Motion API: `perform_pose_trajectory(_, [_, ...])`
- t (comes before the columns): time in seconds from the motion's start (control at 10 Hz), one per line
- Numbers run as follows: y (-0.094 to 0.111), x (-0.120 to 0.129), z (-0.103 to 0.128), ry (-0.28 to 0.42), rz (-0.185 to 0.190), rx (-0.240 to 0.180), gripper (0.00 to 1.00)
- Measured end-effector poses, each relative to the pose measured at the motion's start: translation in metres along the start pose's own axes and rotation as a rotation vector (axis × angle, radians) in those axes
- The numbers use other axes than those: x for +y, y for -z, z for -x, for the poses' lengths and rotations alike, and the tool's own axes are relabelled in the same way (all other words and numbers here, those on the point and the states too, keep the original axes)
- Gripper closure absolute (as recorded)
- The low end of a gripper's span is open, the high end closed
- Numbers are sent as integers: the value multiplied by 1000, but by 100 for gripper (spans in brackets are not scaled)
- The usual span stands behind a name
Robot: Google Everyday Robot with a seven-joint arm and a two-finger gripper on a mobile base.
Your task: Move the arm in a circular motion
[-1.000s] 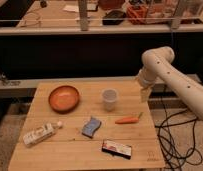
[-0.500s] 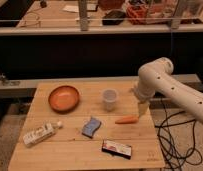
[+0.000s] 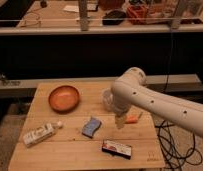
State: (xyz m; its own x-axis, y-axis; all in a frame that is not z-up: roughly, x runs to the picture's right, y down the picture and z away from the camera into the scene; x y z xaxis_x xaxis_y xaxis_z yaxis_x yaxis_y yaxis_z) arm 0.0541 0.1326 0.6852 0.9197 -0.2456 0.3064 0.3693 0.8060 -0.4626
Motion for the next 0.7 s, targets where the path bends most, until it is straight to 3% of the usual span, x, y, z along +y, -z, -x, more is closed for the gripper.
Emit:
perform_pose_trajectory(0.2, [-11,-13,54,47,18,-38,20])
perform_pose_trajectory(0.3, [-17,-22,68,71,24,-49,20])
perform_pose_trajectory(0.5, [-31,-53,83,127,35,-69,20])
perform_pose_trajectory(0.7, [-46,-102,95,187,32,-88,20])
